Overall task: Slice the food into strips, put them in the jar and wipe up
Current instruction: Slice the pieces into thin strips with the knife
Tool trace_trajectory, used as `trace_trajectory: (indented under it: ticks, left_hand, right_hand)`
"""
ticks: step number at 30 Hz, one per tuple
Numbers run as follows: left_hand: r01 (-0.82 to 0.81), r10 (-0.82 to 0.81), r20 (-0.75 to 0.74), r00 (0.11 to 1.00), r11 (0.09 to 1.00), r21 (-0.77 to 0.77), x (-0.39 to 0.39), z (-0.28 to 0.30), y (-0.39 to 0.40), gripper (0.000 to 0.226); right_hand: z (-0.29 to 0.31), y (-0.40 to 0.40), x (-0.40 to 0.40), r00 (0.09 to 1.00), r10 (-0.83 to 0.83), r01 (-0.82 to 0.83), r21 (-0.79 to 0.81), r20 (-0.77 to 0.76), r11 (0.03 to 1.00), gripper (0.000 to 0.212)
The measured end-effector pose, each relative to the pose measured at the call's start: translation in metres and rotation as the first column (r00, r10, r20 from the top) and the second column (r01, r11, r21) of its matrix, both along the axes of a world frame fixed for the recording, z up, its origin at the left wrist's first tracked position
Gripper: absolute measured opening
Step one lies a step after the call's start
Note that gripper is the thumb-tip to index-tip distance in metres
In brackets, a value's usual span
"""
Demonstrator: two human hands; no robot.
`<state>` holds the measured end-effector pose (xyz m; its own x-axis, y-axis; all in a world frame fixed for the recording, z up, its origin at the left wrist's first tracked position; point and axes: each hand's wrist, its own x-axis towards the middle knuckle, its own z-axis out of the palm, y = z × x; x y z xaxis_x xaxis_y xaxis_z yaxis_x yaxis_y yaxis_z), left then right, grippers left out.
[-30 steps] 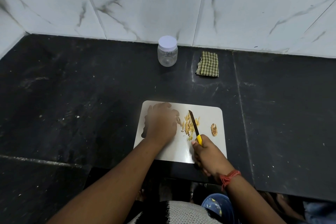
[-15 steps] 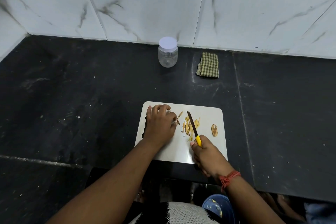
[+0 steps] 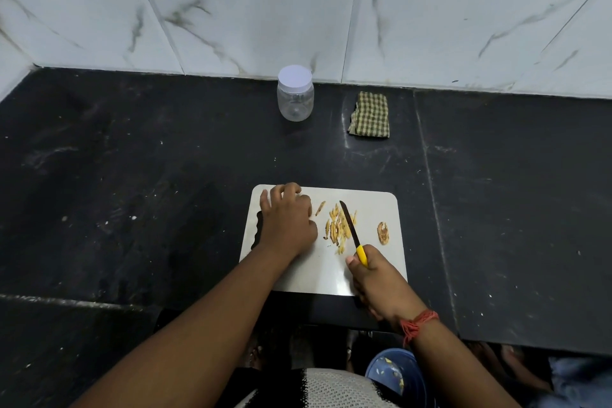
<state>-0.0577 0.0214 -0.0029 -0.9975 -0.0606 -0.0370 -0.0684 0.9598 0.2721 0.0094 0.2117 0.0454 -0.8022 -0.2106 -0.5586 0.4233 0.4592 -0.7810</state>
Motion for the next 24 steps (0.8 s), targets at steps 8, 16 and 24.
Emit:
trace_trajectory:
  ticks: [8,16,24]
  left_hand:
    - [0.098,-0.101,-0.074,0.992,0.994,-0.052,-0.009,-0.003,0.004,0.023]
    - [0.134,-0.135,-0.080,0.988,0.991,-0.023,-0.009,-0.006,0.009,0.015]
    - [0.039,-0.008,-0.245,0.969,0.992,0.121,0.008,-0.013,-0.018,0.014]
  right_hand:
    - [0.006,0.001,-0.003,1.000,-0.002,0.001,-0.013,-0.005,1.000,0.017]
    - [0.011,0.003,-0.003,1.000,-0.009,0.009,0.000,-0.023,1.000,0.015]
    - [0.012,0.006,-0.006,0.999,-0.027,0.027,-0.006,-0.029,1.000,0.019]
